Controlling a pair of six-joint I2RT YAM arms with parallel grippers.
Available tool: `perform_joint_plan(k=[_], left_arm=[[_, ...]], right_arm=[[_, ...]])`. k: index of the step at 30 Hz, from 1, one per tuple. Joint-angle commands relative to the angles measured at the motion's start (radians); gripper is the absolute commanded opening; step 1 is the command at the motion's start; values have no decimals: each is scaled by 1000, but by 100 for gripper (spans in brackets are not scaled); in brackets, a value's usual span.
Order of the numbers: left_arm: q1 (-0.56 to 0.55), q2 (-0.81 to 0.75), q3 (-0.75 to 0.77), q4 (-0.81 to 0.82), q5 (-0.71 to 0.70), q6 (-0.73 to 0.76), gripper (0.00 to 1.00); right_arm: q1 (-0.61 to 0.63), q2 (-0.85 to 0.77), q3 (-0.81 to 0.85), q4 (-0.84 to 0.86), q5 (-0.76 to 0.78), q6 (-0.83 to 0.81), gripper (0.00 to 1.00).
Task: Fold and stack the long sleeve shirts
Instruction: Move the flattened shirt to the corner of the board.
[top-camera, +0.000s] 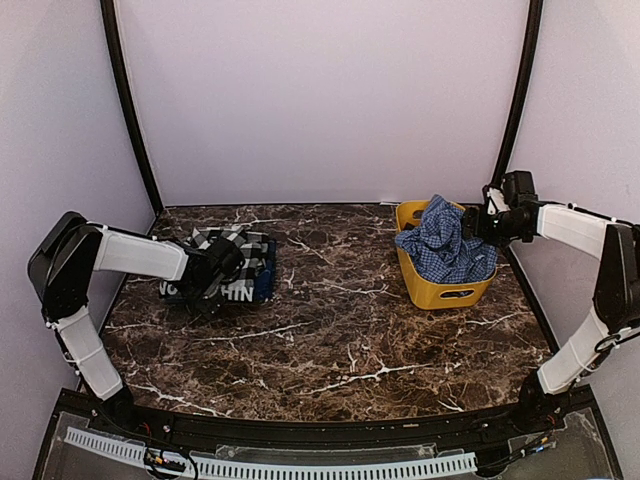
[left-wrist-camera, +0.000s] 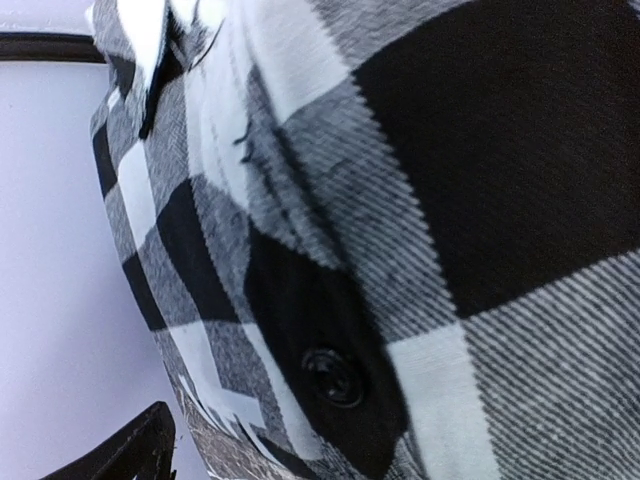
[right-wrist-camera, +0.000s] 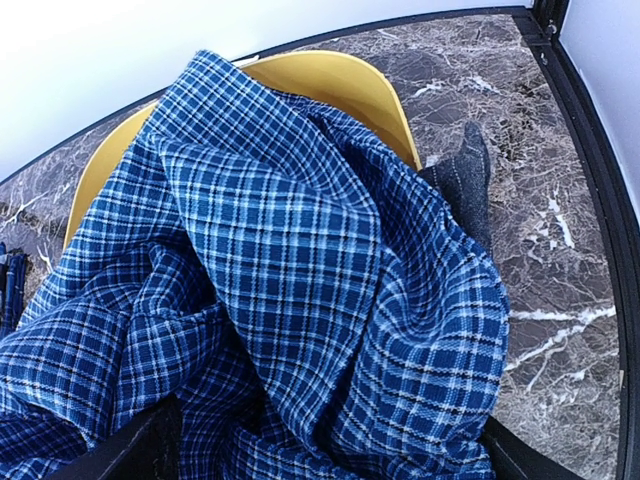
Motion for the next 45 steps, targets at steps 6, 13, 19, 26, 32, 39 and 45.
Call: perform_joint_plan(k=[6,13,19,26,32,39,45], left_arm=[[196,29,51,-9,52,20,99],[115,-186,13,-37,241,-77,99],[104,-410,-73,86,513,-121,99],[76,-195,48,269,604,-232,99],[33,103,235,234,487,-227,99],[37,218,280,263,288,-204,99],[105,251,278,293,267,-174,96]], right_arm=[[21,-35,12,19,-12,2,87],[46,-103,-1,-15,80,-1,88],[54,-151,6,-31,121,0,88],[59,-156,66,-87,131,-19,88],[82,-183,103,-129,131,-34,88],[127,-197,82,-153,126,-39,88],[187,-197,76,-170,153,-42,88]])
